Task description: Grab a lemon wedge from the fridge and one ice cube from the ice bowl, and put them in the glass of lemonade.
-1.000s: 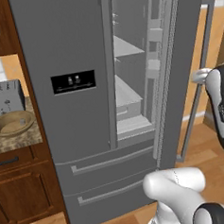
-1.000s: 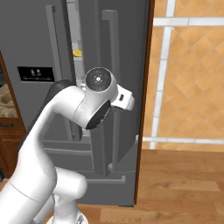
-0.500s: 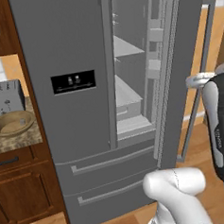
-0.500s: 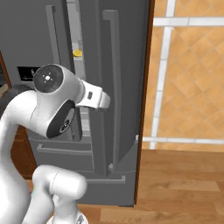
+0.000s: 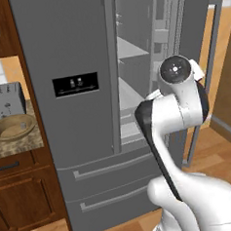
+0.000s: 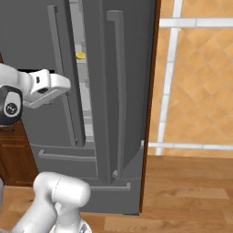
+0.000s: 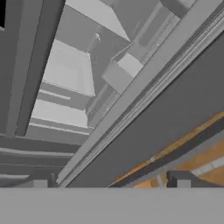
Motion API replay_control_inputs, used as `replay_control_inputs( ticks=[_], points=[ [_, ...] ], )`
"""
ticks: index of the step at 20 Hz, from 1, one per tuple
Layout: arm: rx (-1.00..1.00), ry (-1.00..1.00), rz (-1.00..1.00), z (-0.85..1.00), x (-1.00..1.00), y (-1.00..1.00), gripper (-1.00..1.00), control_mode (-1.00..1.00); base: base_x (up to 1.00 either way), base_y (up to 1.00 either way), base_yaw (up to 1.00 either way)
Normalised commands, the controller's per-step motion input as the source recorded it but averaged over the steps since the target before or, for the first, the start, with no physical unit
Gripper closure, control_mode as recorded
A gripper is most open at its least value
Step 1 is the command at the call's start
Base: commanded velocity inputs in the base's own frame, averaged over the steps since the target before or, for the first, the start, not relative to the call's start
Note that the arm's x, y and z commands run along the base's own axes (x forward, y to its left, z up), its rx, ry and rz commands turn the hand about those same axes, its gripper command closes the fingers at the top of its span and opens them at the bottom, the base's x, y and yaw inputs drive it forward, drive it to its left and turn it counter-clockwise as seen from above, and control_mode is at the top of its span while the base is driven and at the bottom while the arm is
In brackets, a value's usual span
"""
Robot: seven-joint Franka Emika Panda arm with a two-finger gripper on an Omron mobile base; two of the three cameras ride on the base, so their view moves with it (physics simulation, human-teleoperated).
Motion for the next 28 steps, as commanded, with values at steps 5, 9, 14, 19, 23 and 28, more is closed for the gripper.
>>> replay_control_inputs(
  ticks=[5,9,14,19,23,28],
  points=[
    [-0.59,0.0,-0.03,0.01,0.55,0.58,-1.0,-1.0,0.0,0.0,0.0],
    [-0.49,0.14,-0.1,0.05,0.97,0.16,-1.0,-1.0,0.0,0.0,0.0],
    [-0.17,0.26,-0.02,0.15,0.64,-0.01,-1.0,-1.0,0.0,0.0,0.0],
    [0.0,0.01,-0.02,-0.16,0.32,-0.02,-1.0,-1.0,0.0,0.0,0.0],
    [0.0,0.0,-0.02,-0.49,0.5,-0.01,-1.0,-1.0,0.0,0.0,0.0],
    [0.0,0.02,-0.04,-0.11,0.56,-0.06,-1.0,-1.0,0.0,0.0,0.0]
  ],
)
